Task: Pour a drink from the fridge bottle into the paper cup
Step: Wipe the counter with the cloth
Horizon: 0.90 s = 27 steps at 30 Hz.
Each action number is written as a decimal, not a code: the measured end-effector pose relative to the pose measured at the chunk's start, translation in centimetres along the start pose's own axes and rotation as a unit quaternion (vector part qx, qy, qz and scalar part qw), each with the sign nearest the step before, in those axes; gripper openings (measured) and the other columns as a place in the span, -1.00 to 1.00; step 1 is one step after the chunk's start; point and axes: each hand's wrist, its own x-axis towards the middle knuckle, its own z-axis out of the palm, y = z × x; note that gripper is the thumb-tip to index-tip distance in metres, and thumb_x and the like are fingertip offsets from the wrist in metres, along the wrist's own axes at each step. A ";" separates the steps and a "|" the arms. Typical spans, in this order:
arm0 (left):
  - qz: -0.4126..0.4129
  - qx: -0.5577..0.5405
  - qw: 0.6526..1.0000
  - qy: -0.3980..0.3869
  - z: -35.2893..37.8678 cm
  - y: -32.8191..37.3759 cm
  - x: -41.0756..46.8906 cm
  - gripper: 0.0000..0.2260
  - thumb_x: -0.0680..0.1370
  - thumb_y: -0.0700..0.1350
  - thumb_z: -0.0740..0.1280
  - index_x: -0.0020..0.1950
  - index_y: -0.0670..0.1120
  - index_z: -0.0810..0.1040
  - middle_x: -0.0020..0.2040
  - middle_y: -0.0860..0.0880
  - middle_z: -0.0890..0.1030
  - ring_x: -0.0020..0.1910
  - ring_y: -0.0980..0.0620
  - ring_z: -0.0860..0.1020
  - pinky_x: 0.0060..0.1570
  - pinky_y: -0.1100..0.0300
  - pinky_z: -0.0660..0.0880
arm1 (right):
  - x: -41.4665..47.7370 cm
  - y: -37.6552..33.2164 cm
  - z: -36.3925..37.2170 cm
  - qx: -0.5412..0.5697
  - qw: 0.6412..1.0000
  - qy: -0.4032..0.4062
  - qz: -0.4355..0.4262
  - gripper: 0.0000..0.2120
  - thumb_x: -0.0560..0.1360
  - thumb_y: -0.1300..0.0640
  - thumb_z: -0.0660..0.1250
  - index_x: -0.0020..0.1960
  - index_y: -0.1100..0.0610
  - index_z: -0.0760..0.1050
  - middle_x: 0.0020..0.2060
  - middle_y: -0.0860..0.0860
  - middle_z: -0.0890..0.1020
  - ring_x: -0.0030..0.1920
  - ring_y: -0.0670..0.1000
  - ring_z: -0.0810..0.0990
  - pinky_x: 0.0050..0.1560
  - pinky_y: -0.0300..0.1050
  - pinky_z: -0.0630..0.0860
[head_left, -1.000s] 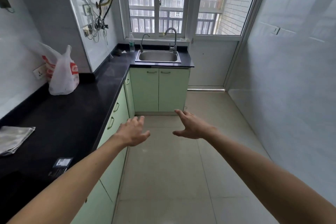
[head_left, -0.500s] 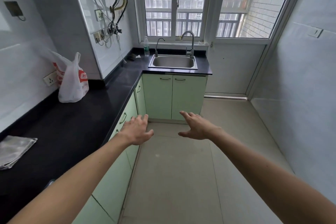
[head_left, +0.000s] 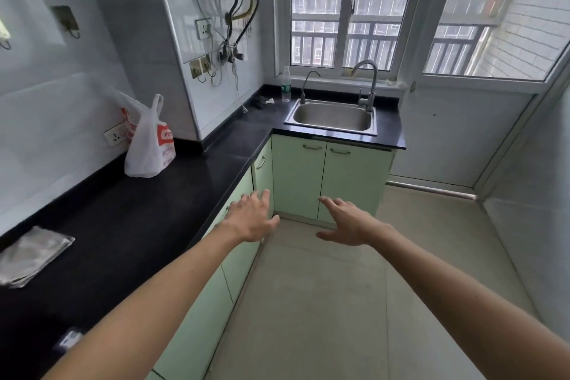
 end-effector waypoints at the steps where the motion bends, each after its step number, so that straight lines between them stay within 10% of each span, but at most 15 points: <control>1: -0.008 -0.001 1.000 -0.001 0.0 -0.3 0.5 -0.34 0.60 0.19 0.14 0.57 -0.14 0.08 0.44 -0.18 0.37 0.37 -0.18 0.37 0.30 -0.13 0.39 | 0.9 0.1 0.0 -0.002 1.000 -0.003 -0.007 -0.13 0.48 -0.25 0.34 0.58 0.01 -0.04 0.44 0.12 0.32 0.40 0.19 0.33 0.32 0.17 0.42; 27: -0.081 -0.027 0.996 -0.024 -1.5 -13.7 24.3 -0.32 0.59 0.18 0.16 0.58 -0.16 0.05 0.45 -0.21 0.35 0.40 -0.21 0.34 0.33 -0.13 0.36 | 30.3 1.6 -3.8 -0.025 0.998 -0.031 -0.054 -0.13 0.49 -0.26 0.33 0.59 -0.01 -0.07 0.36 0.10 0.38 0.34 0.15 0.38 0.26 0.11 0.45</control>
